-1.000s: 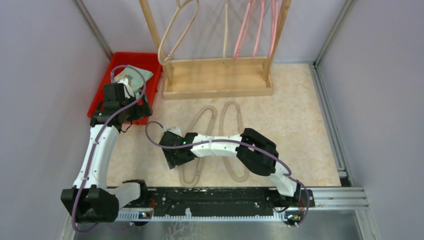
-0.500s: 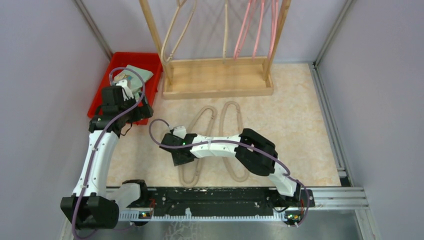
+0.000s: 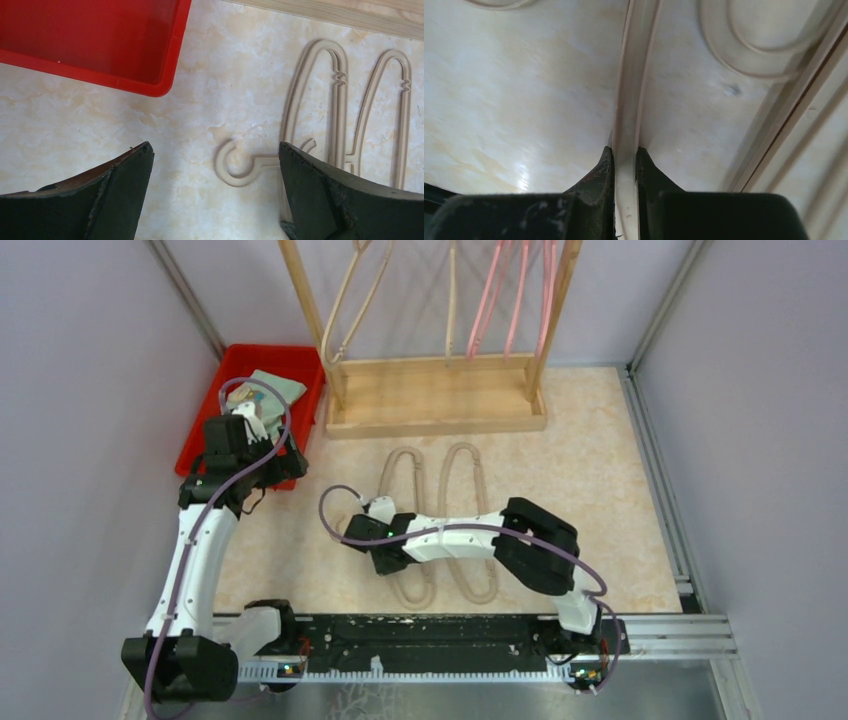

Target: Organize the hangers

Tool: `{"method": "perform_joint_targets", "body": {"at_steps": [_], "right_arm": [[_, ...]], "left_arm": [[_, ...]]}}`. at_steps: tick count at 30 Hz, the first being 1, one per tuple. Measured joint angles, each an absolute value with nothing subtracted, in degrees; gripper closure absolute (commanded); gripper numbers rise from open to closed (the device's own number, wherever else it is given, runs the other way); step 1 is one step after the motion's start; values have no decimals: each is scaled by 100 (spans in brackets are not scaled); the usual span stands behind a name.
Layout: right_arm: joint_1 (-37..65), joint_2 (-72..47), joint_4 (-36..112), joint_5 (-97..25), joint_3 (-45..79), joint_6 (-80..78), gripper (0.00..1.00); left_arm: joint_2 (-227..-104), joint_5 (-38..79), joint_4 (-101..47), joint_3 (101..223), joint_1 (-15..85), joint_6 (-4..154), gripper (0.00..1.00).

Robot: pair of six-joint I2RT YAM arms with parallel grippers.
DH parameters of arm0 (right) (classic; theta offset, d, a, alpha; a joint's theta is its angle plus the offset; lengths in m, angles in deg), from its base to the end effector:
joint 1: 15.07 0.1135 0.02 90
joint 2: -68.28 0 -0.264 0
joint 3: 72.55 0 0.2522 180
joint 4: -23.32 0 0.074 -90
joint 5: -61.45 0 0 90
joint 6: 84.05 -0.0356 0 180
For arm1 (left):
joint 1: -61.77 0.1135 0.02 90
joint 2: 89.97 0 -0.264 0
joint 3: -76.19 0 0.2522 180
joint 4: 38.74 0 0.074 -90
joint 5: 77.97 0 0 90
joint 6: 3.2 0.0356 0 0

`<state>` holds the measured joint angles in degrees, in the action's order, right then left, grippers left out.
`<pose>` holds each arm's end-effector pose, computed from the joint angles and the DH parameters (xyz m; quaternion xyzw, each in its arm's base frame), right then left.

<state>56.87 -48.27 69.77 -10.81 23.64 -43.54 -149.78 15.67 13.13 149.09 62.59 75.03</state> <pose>0.1396 0.3930 0.1627 -0.1580 0.9554 0.0993 0.2289 0.2183 0.0009 0.3302 -0.0852 0.8974 -0.0697 0.4273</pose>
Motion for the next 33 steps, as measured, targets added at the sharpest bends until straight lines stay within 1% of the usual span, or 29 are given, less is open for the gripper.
{"method": "perform_joint_targets", "body": {"at_steps": [4, 7, 12, 14, 18, 24, 29, 33], "right_arm": [[5646, -4075, 7491, -1177, 1684, -4219, 100], [5528, -3170, 7757, -1487, 1363, -4134, 100], [5110, -1356, 7755, -2104, 1450, -3978, 100], [4942, -927, 7677, -2342, 1724, -3941, 100], [4699, -678, 7237, -2902, 2163, -3930, 100], [4406, -737, 6820, -3671, 2189, -4131, 100], [4087, -962, 6706, -3931, 2508, -4289, 100], [3751, -1275, 6588, -3942, 3284, -4372, 100]], "left_arm": [[-14971, 1549, 1315, 14909, 6259, 7503, 0], [-14956, 1514, 1311, 14909, 6268, 7503, 0], [-14895, 1460, 1256, 14893, 6268, 7500, 0], [-14890, 1460, 1217, 14893, 6268, 7494, 0], [-14899, 1462, 1147, 14878, 6268, 7448, 0], [-14912, 1462, 1057, 14839, 6268, 7345, 0], [-14932, 1460, 989, 14839, 6268, 7284, 0], [-14960, 1460, 967, 14839, 6268, 7238, 0]]}}
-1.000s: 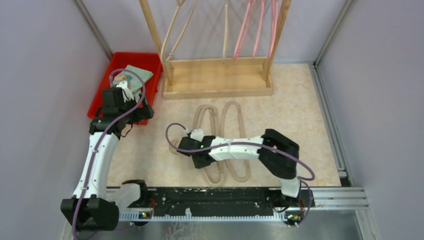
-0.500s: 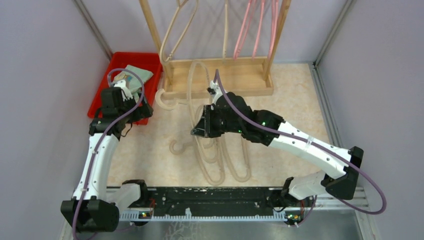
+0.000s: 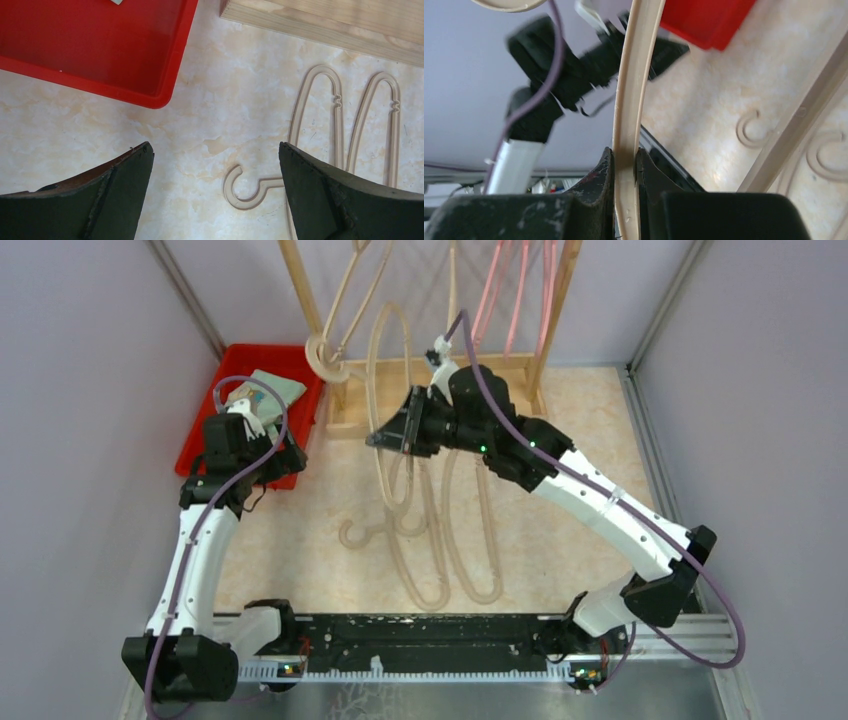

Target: Organize the hangers

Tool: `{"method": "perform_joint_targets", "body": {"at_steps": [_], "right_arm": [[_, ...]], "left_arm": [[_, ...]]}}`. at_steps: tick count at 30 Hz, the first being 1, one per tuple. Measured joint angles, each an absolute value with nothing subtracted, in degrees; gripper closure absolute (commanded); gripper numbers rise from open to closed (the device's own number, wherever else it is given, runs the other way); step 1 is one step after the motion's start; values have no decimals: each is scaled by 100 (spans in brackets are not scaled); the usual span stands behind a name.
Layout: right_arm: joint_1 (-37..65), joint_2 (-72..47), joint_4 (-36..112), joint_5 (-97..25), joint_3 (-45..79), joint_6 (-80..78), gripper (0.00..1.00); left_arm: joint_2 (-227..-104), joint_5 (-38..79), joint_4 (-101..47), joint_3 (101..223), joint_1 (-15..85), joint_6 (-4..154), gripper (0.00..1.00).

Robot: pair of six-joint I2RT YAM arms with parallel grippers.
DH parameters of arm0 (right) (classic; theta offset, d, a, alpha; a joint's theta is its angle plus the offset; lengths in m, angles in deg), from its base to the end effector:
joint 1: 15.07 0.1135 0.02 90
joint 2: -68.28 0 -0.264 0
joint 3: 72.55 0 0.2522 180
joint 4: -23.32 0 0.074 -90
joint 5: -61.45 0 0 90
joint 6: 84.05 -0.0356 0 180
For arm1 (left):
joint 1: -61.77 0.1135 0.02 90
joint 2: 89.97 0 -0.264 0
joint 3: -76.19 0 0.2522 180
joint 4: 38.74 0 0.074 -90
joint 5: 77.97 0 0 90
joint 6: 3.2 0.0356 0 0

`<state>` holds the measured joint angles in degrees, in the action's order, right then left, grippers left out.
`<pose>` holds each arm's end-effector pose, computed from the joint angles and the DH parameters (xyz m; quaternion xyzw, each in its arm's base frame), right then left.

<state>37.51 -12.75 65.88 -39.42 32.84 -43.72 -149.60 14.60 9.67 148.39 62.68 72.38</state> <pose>0.1843 0.2519 0.4443 -0.0760 0.8047 0.5026 0.3066 0.2215 0.0019 0.3320 -0.1086 0.8836 -0.0734 0.4496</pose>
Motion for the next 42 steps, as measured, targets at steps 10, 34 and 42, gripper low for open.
{"method": "perform_joint_targets", "body": {"at_steps": [10, 34, 42], "right_arm": [[3202, -2304, 5895, -4112, 5173, -4571, 100], [1777, -4602, 4931, -4812, 7570, -5827, 100], [1764, -5087, 4815, -4683, 7715, -6090, 100]], "left_arm": [[-15026, 1444, 954, 14841, 6268, 7155, 0], [-15356, 1416, 843, 14944, 6274, 7162, 0], [-15393, 1420, 843, 15099, 6278, 7186, 0]]}}
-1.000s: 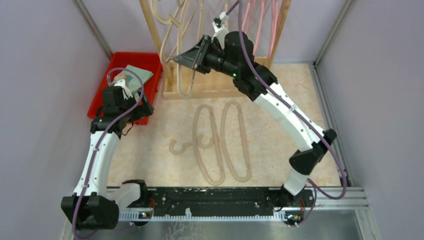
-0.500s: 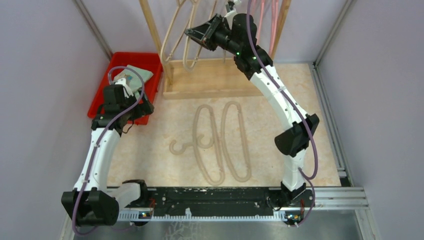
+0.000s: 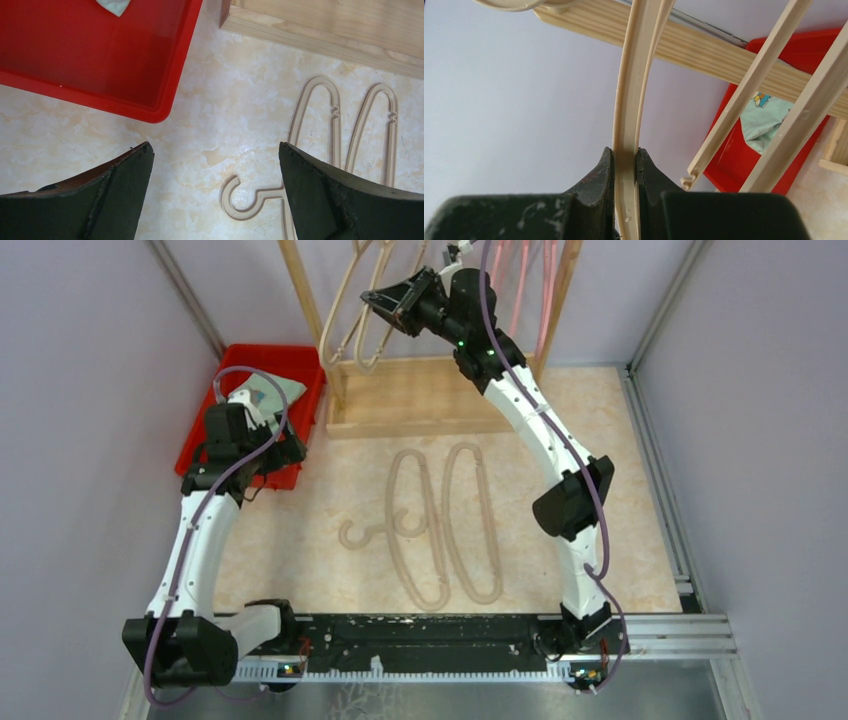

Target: Organize the hangers

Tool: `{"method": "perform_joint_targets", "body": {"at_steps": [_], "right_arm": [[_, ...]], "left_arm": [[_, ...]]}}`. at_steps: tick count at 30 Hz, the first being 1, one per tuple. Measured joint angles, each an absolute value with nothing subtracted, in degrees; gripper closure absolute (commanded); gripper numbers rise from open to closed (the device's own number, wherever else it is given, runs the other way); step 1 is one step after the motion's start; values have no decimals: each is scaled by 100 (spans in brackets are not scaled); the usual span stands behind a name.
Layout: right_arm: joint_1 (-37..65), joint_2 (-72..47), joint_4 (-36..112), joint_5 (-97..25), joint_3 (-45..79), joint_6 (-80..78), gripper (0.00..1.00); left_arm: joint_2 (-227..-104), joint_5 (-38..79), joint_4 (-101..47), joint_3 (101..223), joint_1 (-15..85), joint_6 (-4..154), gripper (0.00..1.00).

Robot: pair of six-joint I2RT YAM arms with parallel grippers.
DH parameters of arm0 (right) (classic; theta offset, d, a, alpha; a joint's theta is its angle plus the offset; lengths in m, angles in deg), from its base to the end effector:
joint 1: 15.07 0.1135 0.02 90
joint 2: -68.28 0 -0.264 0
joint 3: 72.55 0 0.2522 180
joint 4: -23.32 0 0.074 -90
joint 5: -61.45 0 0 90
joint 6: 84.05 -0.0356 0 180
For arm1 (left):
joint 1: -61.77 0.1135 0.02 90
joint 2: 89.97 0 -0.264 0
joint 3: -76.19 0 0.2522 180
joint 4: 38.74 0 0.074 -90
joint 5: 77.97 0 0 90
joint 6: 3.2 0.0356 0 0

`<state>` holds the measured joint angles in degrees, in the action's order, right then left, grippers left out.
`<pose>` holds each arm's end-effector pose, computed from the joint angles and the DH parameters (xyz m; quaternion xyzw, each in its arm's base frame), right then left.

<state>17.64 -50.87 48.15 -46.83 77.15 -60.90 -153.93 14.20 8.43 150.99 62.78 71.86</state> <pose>0.3920 0.2650 0.4830 0.0819 0.6678 0.6278 0.3914 0.2401 0.0029 0.3332 -0.1153 0.8847 -0.0715 0.4460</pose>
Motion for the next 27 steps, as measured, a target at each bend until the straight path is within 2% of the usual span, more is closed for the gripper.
{"method": "perform_joint_targets", "body": {"at_steps": [27], "right_arm": [[2057, -5515, 4735, -3942, 8305, -7222, 100]], "left_arm": [[-15362, 1617, 847, 15217, 6276, 7518, 0]]}}
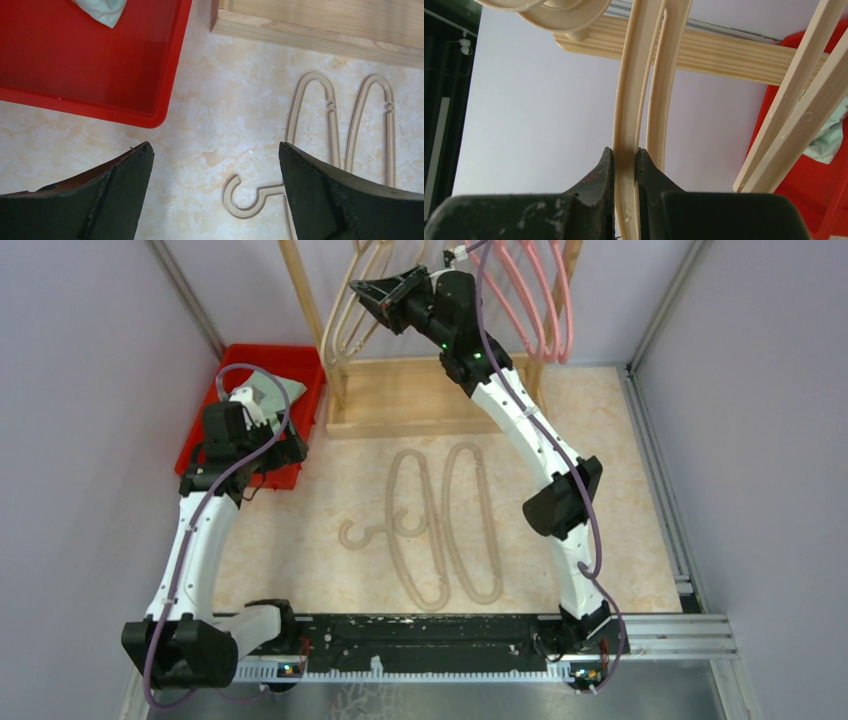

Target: Organize the hangers

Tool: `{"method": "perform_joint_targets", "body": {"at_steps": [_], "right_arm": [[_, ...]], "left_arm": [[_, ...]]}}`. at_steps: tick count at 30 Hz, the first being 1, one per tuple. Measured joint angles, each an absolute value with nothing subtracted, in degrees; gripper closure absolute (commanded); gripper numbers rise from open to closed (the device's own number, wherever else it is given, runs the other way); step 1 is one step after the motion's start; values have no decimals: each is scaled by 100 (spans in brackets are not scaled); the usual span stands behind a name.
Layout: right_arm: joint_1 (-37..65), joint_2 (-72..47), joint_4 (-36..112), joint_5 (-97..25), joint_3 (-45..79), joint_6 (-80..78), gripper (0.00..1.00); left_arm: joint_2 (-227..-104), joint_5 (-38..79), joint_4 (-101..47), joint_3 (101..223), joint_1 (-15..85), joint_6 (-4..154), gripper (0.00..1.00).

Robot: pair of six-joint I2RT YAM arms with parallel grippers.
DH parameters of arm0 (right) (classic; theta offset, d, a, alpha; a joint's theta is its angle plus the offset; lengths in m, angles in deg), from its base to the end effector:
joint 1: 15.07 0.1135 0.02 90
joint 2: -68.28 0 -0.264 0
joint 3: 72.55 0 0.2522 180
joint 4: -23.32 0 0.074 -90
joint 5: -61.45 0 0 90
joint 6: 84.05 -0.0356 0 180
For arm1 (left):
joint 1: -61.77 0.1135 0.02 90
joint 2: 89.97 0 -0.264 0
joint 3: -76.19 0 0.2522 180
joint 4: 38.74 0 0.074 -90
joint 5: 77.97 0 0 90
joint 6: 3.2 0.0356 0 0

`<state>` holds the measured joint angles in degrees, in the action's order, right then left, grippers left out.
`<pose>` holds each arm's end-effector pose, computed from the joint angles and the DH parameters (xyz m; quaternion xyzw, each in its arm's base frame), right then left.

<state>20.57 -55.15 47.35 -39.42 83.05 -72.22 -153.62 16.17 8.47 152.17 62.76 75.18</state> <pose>0.3917 0.2891 0.4835 0.1699 0.6337 0.6640 0.3587 0.2390 0.0016 0.3413 -0.0807 0.8824 -0.0747 0.4574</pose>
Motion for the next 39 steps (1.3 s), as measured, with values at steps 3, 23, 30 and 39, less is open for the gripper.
{"method": "perform_joint_targets", "body": {"at_steps": [3, 23, 30, 39], "right_arm": [[2098, -5511, 4641, -3879, 8270, -7349, 100], [2157, -4971, 4896, -3678, 7695, -7980, 74], [2157, -4947, 5006, -3721, 7695, -7884, 58], [2157, -4425, 5869, -3391, 7269, -7255, 44]], "left_arm": [[-15334, 1643, 847, 15217, 6250, 7518, 0], [-15155, 1663, 845, 15215, 6213, 7516, 0], [-15144, 1661, 847, 15204, 6213, 7518, 0], [-15144, 1656, 847, 15204, 6213, 7518, 0]]}}
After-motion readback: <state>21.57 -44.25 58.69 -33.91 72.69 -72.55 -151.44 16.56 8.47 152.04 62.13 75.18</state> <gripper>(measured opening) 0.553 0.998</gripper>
